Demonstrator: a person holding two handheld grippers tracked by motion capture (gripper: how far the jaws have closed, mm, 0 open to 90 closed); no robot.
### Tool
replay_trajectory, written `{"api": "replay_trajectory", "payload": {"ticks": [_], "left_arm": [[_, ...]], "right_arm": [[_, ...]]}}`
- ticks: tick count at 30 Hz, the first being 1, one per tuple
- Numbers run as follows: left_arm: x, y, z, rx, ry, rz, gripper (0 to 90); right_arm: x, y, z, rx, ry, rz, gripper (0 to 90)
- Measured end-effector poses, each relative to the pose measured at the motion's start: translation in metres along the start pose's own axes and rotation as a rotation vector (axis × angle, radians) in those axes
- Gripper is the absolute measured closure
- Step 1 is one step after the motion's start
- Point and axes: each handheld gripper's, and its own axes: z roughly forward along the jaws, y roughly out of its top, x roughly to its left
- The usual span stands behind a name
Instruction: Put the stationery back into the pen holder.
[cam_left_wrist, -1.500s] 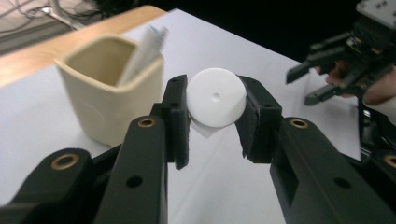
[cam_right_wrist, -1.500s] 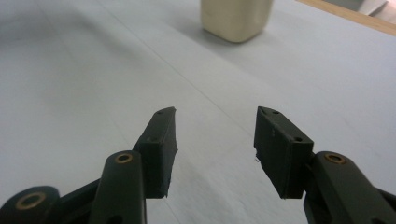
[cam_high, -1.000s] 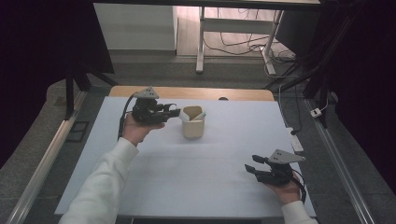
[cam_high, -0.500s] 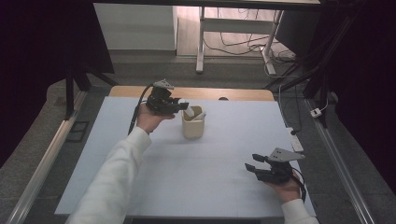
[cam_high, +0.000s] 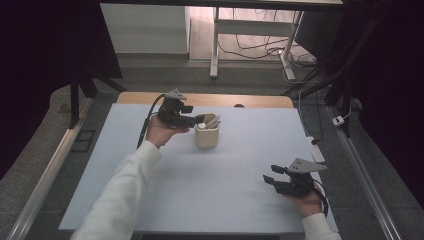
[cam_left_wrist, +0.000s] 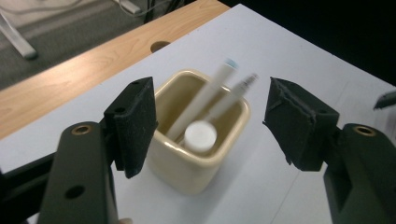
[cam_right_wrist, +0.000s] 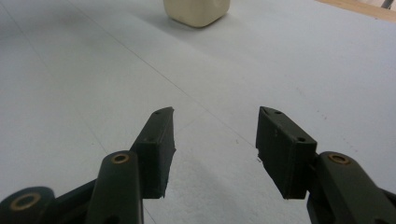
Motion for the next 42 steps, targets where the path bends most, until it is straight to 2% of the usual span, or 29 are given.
{"api": "replay_trajectory", "payload": {"ticks": [5,12,15,18,22,24,32,42], "left_arm": [[-0.012,-0.033,-0.024,-0.014,0.011,0.025,33.1],[-0.021,-0.085,-0.052,-0.041,0.029,-0.005,33.3],[-0.026,-0.105,-0.062,-0.034,0.054,0.012,33.4],[-0.03,-0.122,-0.07,-0.036,0.062,0.014,33.5],[-0.036,-0.146,-0.078,-0.011,0.075,0.033,33.6],[-0.037,-0.156,-0.083,-0.009,0.07,0.03,33.5],[-0.04,-0.177,-0.095,0.001,0.077,0.001,33.4],[-0.044,-0.181,-0.096,0.006,0.083,0.004,32.6]], "right_arm": [[-0.003,-0.001,-0.002,0.002,-0.022,0.001,46.5],[-0.005,-0.002,-0.004,0.001,-0.031,0.006,45.8],[-0.005,-0.002,-0.003,0.005,-0.03,0.004,45.1],[-0.005,-0.002,-0.003,0.015,-0.033,0.001,44.4],[-0.006,-0.002,-0.003,0.021,-0.038,-0.001,43.7],[-0.007,-0.002,-0.003,0.016,-0.04,-0.003,43.4],[-0.008,-0.001,-0.005,0.021,-0.032,-0.004,42.8],[-0.008,0.0,-0.006,0.022,-0.025,-0.014,42.8]]}}
